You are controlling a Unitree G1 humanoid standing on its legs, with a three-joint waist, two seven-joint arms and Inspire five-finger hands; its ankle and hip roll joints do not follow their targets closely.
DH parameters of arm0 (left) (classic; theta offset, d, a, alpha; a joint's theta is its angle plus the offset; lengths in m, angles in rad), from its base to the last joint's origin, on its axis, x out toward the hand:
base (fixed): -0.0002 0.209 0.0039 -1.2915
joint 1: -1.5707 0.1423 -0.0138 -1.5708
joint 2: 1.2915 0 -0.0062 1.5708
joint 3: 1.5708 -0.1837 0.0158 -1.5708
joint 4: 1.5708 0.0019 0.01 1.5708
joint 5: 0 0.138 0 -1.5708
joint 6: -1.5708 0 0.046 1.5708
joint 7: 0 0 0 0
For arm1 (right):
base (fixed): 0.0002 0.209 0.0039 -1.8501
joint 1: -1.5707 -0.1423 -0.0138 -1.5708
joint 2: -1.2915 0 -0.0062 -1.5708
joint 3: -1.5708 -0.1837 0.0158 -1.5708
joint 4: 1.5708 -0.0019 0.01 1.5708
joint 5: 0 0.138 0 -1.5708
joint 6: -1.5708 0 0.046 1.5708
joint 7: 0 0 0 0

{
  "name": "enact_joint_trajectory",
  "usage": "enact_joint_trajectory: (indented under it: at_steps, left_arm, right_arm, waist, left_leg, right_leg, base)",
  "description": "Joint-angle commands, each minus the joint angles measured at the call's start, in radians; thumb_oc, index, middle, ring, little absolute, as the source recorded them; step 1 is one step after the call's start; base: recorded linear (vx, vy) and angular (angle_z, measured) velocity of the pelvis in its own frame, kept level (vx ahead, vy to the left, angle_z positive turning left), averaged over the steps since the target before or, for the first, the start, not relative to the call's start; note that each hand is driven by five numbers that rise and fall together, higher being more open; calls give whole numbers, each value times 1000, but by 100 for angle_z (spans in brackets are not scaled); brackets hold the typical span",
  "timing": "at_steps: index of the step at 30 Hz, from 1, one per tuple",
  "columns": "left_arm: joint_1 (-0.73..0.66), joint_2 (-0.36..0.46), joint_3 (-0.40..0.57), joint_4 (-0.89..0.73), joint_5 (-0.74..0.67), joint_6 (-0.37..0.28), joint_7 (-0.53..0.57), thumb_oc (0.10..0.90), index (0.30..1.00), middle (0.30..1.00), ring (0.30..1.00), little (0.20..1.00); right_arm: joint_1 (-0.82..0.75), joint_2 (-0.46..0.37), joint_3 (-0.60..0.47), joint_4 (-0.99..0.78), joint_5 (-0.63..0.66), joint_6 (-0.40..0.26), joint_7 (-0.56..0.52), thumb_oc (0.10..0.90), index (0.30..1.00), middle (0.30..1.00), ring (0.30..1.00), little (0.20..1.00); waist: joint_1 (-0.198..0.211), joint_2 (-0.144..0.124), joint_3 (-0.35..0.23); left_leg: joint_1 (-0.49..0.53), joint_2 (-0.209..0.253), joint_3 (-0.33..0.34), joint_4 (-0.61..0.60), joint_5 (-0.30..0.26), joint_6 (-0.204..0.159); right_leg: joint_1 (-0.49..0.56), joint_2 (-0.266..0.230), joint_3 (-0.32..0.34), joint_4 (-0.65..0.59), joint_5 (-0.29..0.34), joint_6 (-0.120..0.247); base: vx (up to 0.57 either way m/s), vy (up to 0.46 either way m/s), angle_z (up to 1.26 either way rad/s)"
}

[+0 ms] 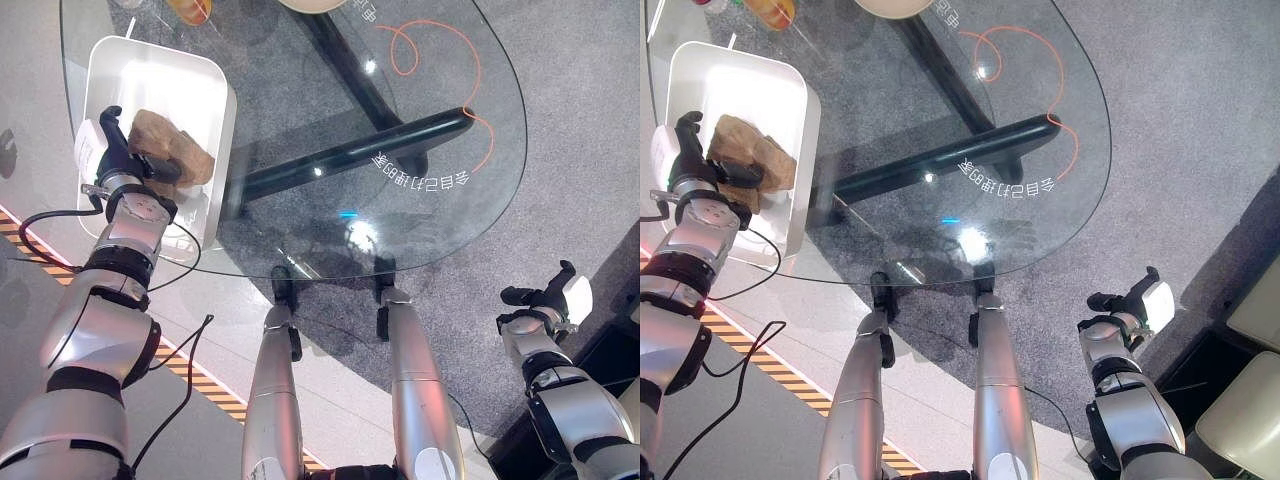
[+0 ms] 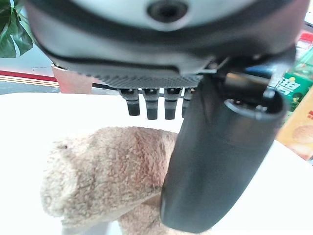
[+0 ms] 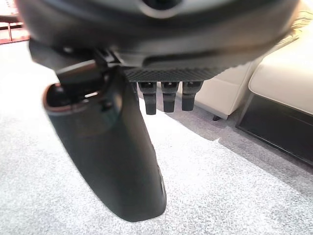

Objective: Wipe the table with a cloth and put it in the basket.

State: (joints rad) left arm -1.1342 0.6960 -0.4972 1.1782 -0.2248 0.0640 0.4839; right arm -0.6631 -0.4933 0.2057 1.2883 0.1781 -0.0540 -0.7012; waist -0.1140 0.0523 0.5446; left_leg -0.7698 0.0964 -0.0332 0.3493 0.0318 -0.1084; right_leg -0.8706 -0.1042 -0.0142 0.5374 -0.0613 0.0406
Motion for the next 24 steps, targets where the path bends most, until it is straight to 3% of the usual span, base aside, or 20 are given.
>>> enact_joint_trajectory:
  at_steps: [1,11,16,24]
  left_arm:
    - [-75,108,46,30,0,-32,49,800,900,900,900,900]
    - [-39,146,94,-41,-37,-133,126,800,900,900,900,900]
    - [10,202,153,-127,-55,-206,109,800,900,900,900,900]
    - [147,259,218,-199,-42,-242,54,800,900,900,900,900]
  right_arm:
    - [39,-91,13,47,20,-10,-28,800,900,900,900,900]
    - [85,-64,-8,41,14,-24,-24,800,900,900,900,900]
    - [138,-57,-39,39,23,-8,18,800,900,900,900,900]
    - [249,-65,-91,52,4,-21,73,800,900,900,900,900]
  waist:
    - [6,-17,-25]
    - [6,-17,-25]
    - [36,-17,-25]
    - [66,-3,-136]
  left_leg:
    - [14,-69,83,53,-62,105]
    - [136,-71,74,-38,-28,93]
    - [327,-70,79,-149,-11,77]
    - [487,-73,84,-287,12,63]
  right_leg:
    - [70,45,-32,-116,43,-22]
    - [181,49,-13,-191,76,-3]
    - [371,21,-45,-284,85,19]
    - [535,-13,-67,-403,104,39]
  base:
    - [0,0,0]
    - [-8,-23,0]
    - [3,-69,-3]
    - [57,-45,-6]
